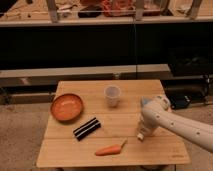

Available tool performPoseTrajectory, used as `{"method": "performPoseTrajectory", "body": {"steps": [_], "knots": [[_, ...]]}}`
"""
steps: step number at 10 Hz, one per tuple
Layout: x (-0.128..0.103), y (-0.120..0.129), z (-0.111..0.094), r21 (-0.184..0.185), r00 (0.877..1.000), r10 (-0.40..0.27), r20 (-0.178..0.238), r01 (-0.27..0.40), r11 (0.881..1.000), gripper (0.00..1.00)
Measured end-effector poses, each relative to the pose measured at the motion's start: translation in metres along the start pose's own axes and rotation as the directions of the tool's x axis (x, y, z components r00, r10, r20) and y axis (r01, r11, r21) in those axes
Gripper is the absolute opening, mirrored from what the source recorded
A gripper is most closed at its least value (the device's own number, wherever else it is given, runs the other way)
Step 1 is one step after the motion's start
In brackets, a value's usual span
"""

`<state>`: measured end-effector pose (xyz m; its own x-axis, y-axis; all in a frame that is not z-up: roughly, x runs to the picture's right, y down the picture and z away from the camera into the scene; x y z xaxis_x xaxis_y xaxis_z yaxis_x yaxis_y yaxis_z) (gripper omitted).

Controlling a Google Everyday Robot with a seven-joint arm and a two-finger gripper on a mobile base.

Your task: Stand the bottle upright

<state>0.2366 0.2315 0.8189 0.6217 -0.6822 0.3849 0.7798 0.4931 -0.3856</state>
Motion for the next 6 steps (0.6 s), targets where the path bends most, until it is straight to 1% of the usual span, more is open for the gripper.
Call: {"method": "performPoseTrajectory", "body": {"steps": [2,4,5,6], "knots": [[0.000,0.000,0.001,0.001,1.000,-0.006,0.010,0.006,1.000,0.53],[-0.001,0.000,-0.002,0.017,0.999,0.000,0.037,-0.001,1.000,0.53],[0.000,0.001,-0.006,0.035,0.998,0.007,0.055,-0.009,0.999,0.53],[0.000,0.001,-0.013,0.060,0.996,0.018,0.083,-0.023,0.998,0.53]]}}
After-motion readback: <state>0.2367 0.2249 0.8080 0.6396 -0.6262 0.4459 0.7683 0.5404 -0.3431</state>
